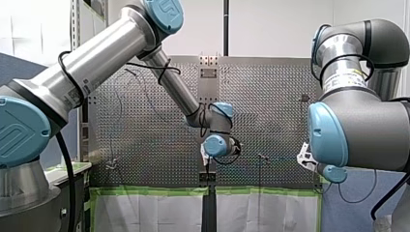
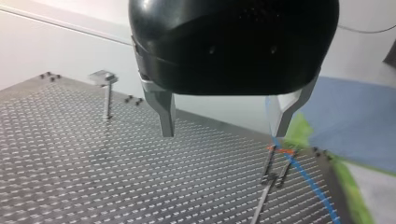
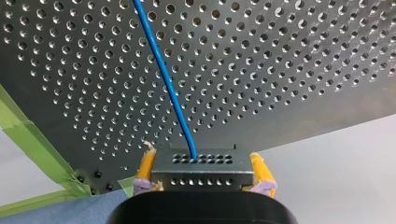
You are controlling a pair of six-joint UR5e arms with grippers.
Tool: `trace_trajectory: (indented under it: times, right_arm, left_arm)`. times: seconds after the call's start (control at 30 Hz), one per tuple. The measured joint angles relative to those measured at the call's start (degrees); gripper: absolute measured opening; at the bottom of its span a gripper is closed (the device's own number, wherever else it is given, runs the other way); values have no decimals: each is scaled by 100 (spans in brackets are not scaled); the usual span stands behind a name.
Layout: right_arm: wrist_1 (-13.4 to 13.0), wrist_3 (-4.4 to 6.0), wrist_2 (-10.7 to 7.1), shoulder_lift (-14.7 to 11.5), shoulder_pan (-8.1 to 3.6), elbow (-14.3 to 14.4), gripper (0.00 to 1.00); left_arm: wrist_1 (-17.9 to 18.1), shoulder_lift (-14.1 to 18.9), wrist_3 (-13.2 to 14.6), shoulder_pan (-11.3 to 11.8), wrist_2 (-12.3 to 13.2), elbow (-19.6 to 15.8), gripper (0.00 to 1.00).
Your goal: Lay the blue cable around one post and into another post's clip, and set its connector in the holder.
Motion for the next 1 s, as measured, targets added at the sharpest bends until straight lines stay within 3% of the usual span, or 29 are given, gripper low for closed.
trace_trajectory:
  times: [0.3, 1.0]
  right_arm:
    - [-20, 40, 0, 0, 8, 0, 0]
    - [-40, 62, -13, 9, 14, 0, 0]
  left_arm:
    - [432, 494, -6, 141, -42, -494, 98]
    - [408, 1527, 90, 281, -172, -1527, 98]
